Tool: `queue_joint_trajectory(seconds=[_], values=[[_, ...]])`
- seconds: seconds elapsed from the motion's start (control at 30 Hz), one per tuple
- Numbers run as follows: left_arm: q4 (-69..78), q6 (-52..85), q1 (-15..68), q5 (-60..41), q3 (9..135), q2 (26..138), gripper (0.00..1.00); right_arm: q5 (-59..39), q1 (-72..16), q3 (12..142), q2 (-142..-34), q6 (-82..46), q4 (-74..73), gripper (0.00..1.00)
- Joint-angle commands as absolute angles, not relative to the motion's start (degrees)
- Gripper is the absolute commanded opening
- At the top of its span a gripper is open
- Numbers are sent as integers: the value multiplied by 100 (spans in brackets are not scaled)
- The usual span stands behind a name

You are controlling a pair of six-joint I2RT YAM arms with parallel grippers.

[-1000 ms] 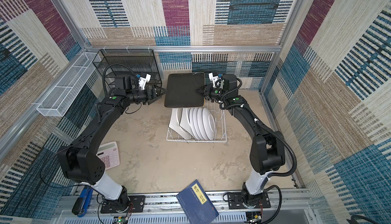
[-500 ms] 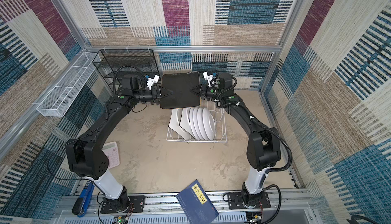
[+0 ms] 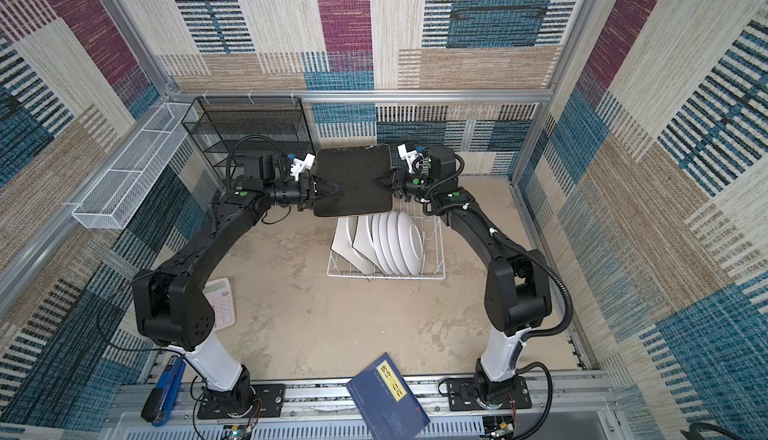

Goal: Unload the plates from the dish rack
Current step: 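Regrasp the dark plate's near edge with the left gripper, holding it level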

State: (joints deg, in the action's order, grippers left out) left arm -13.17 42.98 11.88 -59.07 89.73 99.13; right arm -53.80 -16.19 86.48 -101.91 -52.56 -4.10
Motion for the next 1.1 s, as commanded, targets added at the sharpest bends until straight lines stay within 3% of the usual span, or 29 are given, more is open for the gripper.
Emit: queue_joint_trajectory(seconds=[0.0, 0.37, 0.53, 1.07], values=[[-391, 4648, 1222, -6396, 8854, 9836, 36, -5488, -1650, 8576, -10108, -5373, -1015, 0], [626, 5298, 1221, -6555, 8450, 9794, 0, -5625, -1651, 8492, -10147, -5414, -1122, 0], [175, 5028, 1222, -6548, 8591, 9805, 0, -5597, -1647, 8450, -10168, -5413, -1158, 2], [-595, 4503, 1208, -6232, 8863, 9537, 0, -5296, -1621, 8507, -10186, -5326, -977, 48]])
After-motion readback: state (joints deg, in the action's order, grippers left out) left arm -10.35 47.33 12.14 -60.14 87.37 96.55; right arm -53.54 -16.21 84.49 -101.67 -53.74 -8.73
